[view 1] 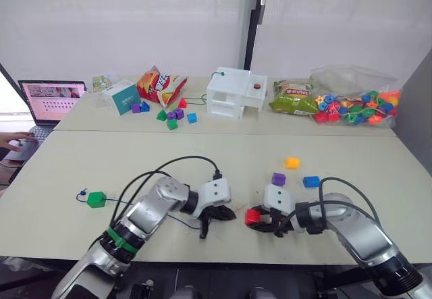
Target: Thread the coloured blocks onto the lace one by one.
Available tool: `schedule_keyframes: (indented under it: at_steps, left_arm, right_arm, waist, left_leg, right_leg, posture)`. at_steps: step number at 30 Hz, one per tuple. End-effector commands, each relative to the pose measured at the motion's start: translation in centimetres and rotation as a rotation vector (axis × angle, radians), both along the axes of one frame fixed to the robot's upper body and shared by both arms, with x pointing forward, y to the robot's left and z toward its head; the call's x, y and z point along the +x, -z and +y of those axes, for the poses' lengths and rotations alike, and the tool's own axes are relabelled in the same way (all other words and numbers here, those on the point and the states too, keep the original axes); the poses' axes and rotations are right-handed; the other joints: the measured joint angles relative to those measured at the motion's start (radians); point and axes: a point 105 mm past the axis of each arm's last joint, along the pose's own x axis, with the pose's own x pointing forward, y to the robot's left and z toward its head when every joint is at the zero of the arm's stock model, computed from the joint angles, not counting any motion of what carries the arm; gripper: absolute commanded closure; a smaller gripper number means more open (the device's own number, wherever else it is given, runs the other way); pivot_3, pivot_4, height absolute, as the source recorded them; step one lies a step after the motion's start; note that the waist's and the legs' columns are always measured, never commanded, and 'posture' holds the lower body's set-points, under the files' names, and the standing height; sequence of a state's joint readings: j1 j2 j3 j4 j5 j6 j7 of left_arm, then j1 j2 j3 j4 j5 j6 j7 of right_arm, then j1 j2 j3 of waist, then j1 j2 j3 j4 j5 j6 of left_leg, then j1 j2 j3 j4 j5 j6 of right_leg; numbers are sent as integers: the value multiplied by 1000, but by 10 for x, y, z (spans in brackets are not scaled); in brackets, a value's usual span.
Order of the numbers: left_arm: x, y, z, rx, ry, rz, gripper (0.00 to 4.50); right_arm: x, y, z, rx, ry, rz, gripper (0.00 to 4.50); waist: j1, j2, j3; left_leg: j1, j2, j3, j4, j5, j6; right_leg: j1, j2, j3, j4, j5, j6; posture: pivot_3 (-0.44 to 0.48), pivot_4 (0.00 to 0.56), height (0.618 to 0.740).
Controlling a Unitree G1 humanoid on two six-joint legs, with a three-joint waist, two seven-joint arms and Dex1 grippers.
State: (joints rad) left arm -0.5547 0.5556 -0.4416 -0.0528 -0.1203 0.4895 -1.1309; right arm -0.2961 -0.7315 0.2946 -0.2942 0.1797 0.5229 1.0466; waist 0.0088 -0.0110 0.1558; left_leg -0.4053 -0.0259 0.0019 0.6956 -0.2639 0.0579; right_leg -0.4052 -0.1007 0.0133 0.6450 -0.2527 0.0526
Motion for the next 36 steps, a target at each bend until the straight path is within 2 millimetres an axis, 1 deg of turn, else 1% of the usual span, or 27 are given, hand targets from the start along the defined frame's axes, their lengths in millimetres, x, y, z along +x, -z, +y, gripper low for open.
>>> schedule_keyframes:
  at_steps: [1,3,5,7,11,14,16,19,20,22,24,26,30,31,35,36]
  left_arm:
    - [2,-11,9,-42,-2,-35,4500]
    - [-1,-9,13,-47,15,-27,4500]
    - [-3,3,20,-5,32,-34,4500]
    - [-4,10,24,16,41,-35,4500]
    - [5,17,31,-10,-23,-4,4500]
    - [7,12,34,-34,-45,17,3727]
    - [9,8,37,-40,-57,15,3071]
    - [16,4,41,-20,-94,-43,2138]
    - [16,2,40,-33,-99,-41,1830]
    - [13,-2,40,-50,-112,-59,1795]
    - [5,-3,34,-99,-142,-78,1795]
    - [2,-4,31,-132,-173,-91,1795]
    - [-16,1,21,-176,-198,-69,1795]
    - [-18,1,21,-183,-204,-63,1795]
    - [-22,13,13,-165,-221,-99,1795]
    - [-20,16,12,-161,-226,-103,1795]
  right_arm:
    - [-2,-6,1,5,-13,-21,3302]
    - [-1,-6,0,4,-10,-22,3302]
    - [-1,-6,0,4,-8,-23,3302]
    - [-1,-6,0,4,-6,-25,3302]
    - [0,-7,2,8,-7,-31,3302]
    - [0,-7,3,10,-5,-33,3302]
    - [0,-7,4,14,-3,-34,3302]
    - [0,-7,6,22,2,-36,3302]
    - [0,-7,6,25,4,-36,3302]
    - [0,-7,6,30,10,-38,3302]
    - [0,-7,7,38,22,-40,3302]
    - [0,-8,7,44,29,-41,3302]
    - [1,-7,9,54,44,-42,3302]
    - [1,-8,9,56,46,-43,3302]
    - [1,-8,10,67,56,-36,3302]
    - [0,-9,11,69,57,-34,3302]
  waist:
    - [1,0,0]
    - [5,0,0]
    - [5,0,0]
    - [4,0,0]
    - [4,0,0]
    - [4,0,0]
    - [3,0,0]
    - [2,0,0]
    - [2,0,0]
    - [2,0,0]
    - [1,0,0]
    - [0,0,0]
    - [1,0,0]
    - [2,0,0]
    - [4,0,0]
    - [4,0,0]
  left_leg:
    - [0,0,0,0,0,0]
    - [0,0,0,0,0,0]
    - [0,-1,0,0,0,0]
    - [0,-1,0,0,0,0]
    - [0,-1,0,0,0,0]
    - [1,-1,0,0,0,0]
    - [1,-1,0,1,0,0]
    - [1,0,0,1,0,0]
    - [1,0,0,1,0,0]
    - [1,0,0,1,0,0]
    - [0,0,0,0,0,0]
    - [0,0,0,0,0,0]
    - [0,0,0,0,0,0]
    - [0,0,0,0,0,0]
    - [1,0,0,0,0,0]
    - [1,0,0,0,0,0]
  right_leg:
    - [0,0,0,0,0,0]
    - [1,-1,-1,0,0,0]
    - [1,-1,0,-1,0,0]
    - [0,-1,-1,0,0,0]
    - [1,-1,0,0,0,0]
    - [1,-1,0,0,0,0]
    - [1,-1,0,1,0,0]
    - [1,-1,0,1,0,0]
    - [1,-1,0,1,0,0]
    - [1,-1,0,1,0,0]
    - [0,-1,0,1,0,0]
    - [0,-1,0,0,0,0]
    - [0,-1,1,0,0,0]
    - [0,-2,0,0,0,0]
    - [1,-2,0,0,0,0]
    - [1,-2,0,0,0,0]
  posture:
    - [0,150,740]
    - [0,150,740]
    - [0,150,740]
    - [0,150,740]
    - [0,150,740]
    - [0,150,740]
    - [0,150,740]
    - [0,150,740]
    - [0,150,740]
    - [0,150,740]
    - [0,150,740]
    - [0,150,740]
    - [0,150,740]
    - [0,150,740]
    - [0,150,740]
    - [0,150,740]
